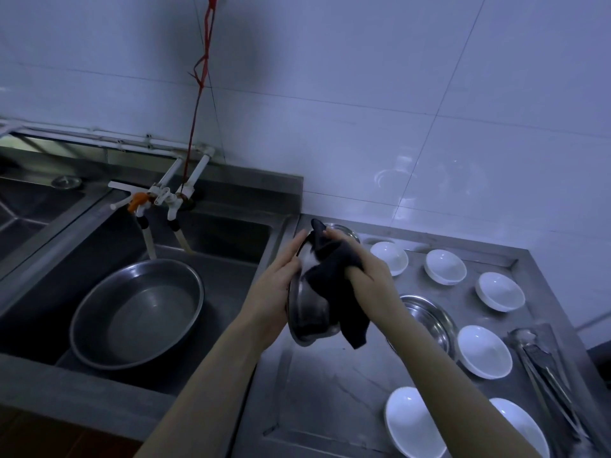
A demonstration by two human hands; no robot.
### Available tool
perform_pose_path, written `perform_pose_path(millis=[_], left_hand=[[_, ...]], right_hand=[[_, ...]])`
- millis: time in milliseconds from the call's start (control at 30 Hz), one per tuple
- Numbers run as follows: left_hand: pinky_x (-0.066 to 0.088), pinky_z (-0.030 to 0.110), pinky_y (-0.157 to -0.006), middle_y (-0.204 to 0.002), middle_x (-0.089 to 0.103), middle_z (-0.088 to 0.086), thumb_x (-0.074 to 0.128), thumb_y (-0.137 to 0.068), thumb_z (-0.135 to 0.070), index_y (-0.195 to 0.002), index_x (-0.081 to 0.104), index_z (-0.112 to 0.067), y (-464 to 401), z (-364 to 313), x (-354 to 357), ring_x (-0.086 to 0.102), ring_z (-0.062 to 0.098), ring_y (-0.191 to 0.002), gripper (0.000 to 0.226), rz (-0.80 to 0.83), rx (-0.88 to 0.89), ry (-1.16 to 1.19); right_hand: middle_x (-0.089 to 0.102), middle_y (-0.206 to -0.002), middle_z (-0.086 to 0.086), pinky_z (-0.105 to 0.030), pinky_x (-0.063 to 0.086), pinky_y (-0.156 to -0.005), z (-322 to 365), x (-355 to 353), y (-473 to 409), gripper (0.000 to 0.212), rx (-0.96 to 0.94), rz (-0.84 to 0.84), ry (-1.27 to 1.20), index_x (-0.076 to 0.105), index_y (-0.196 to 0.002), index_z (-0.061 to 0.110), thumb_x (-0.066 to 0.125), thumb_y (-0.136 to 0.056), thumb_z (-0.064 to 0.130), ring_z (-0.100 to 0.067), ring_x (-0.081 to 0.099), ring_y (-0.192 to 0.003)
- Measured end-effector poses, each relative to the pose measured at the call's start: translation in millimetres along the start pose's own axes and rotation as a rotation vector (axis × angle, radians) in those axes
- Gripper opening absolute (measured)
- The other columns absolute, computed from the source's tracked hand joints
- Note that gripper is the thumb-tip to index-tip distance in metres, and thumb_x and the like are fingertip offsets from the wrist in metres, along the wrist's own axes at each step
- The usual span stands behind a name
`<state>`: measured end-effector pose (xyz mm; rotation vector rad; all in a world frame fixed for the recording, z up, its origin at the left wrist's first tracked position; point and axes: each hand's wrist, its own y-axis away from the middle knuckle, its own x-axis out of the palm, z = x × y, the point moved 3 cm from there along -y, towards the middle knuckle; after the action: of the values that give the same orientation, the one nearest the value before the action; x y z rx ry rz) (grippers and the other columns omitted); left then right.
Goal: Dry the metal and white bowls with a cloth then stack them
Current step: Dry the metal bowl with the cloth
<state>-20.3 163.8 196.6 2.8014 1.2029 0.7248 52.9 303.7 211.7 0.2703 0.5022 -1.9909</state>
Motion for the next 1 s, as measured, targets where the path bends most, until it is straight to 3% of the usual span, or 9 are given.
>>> perform_pose_path(millis=[200,267,367,500,667,733,833,900,1000], left_hand=[[0.058,0.029,-0.081,-0.118,0.072,0.0,0.032,-0.106,-0.02,-0.139,0.05,-0.032,-3.7,1.6,-2.3,0.069,0.015,-0.108,0.04,0.004,-0.046,0.125],[0.056,0.032,-0.088,-0.126,0.068,0.004,0.033,-0.106,-0.02,-0.141,0.05,-0.028,-2.0,2.0,-3.8,0.066,0.018,-0.114,0.04,0.001,-0.055,0.12],[0.049,0.038,-0.101,-0.138,0.06,0.007,0.034,-0.106,-0.016,-0.143,0.049,-0.024,1.5,2.3,-4.1,0.06,0.023,-0.124,0.041,0.04,-0.049,0.054],[0.05,0.039,-0.096,-0.133,0.064,0.002,0.042,-0.103,-0.015,-0.129,0.062,-0.031,-0.2,-1.6,-11.4,0.063,0.021,-0.12,0.036,-0.031,-0.033,-0.011],[0.051,0.039,-0.097,-0.124,0.068,0.011,0.038,-0.105,-0.016,-0.126,0.064,-0.019,-5.0,1.2,-14.7,0.065,0.024,-0.116,0.034,-0.134,-0.014,-0.032],[0.05,0.041,-0.101,-0.123,0.069,0.011,0.041,-0.105,-0.018,-0.127,0.065,-0.017,-5.1,4.1,-15.2,0.064,0.025,-0.118,0.033,-0.177,0.005,-0.053],[0.054,0.028,-0.087,-0.119,0.071,0.003,0.042,-0.104,-0.014,-0.119,0.07,-0.021,-1.5,3.6,-14.9,0.067,0.016,-0.111,0.032,-0.279,0.085,-0.099],[0.055,0.02,-0.079,-0.114,0.073,0.0,0.043,-0.104,-0.012,-0.109,0.072,-0.024,1.9,0.4,-14.1,0.069,0.011,-0.104,0.032,-0.346,0.129,-0.103],[0.054,0.028,-0.091,-0.113,0.073,-0.004,0.045,-0.103,-0.014,-0.104,0.073,-0.03,4.8,-4.6,-18.3,0.067,0.011,-0.106,0.032,-0.416,0.177,-0.12]], right_hand=[[0.043,-0.147,0.014,-0.043,0.018,-0.119,7.5,25.9,30.3,0.071,-0.334,0.141,0.32,0.057,-0.132,0.023,0.04,-0.065,0.005,-0.007,0.023,-0.145],[0.042,-0.148,0.014,-0.045,0.018,-0.118,3.7,26.1,32.4,0.07,-0.393,0.161,0.353,0.056,-0.132,0.024,0.04,-0.067,0.008,-0.009,0.023,-0.145],[0.054,-0.137,0.014,-0.034,0.025,-0.116,0.5,11.8,13.9,0.066,-0.219,0.111,0.188,0.062,-0.123,0.03,0.043,-0.067,0.002,-0.006,0.037,-0.137],[0.066,-0.108,0.012,-0.027,0.042,-0.096,-9.0,-2.9,-5.1,0.055,0.148,-0.007,-0.038,0.062,-0.115,0.036,0.042,-0.068,0.015,-0.013,0.056,-0.111],[0.042,-0.145,0.02,-0.027,0.006,-0.12,6.9,31.7,25.7,0.071,-0.247,0.125,0.3,0.059,-0.129,0.027,0.045,-0.065,-0.001,-0.002,0.021,-0.144],[0.04,-0.148,0.02,-0.03,0.004,-0.12,4.1,37.0,29.3,0.072,-0.303,0.128,0.35,0.057,-0.131,0.027,0.046,-0.067,-0.002,-0.002,0.018,-0.145],[0.052,-0.137,0.017,-0.02,0.019,-0.116,-2.6,23.6,13.5,0.063,-0.156,0.041,0.166,0.061,-0.124,0.029,0.044,-0.069,0.002,0.001,0.034,-0.137],[0.064,-0.114,0.016,-0.021,0.036,-0.105,-11.2,13.8,3.4,0.052,0.083,-0.055,0.003,0.062,-0.113,0.035,0.043,-0.073,0.007,-0.006,0.051,-0.118],[0.063,-0.086,0.003,-0.028,0.044,-0.078,-29.5,9.8,2.6,0.024,0.367,-0.139,-0.197,0.061,-0.09,0.028,0.046,-0.08,0.011,-0.02,0.055,-0.093]])
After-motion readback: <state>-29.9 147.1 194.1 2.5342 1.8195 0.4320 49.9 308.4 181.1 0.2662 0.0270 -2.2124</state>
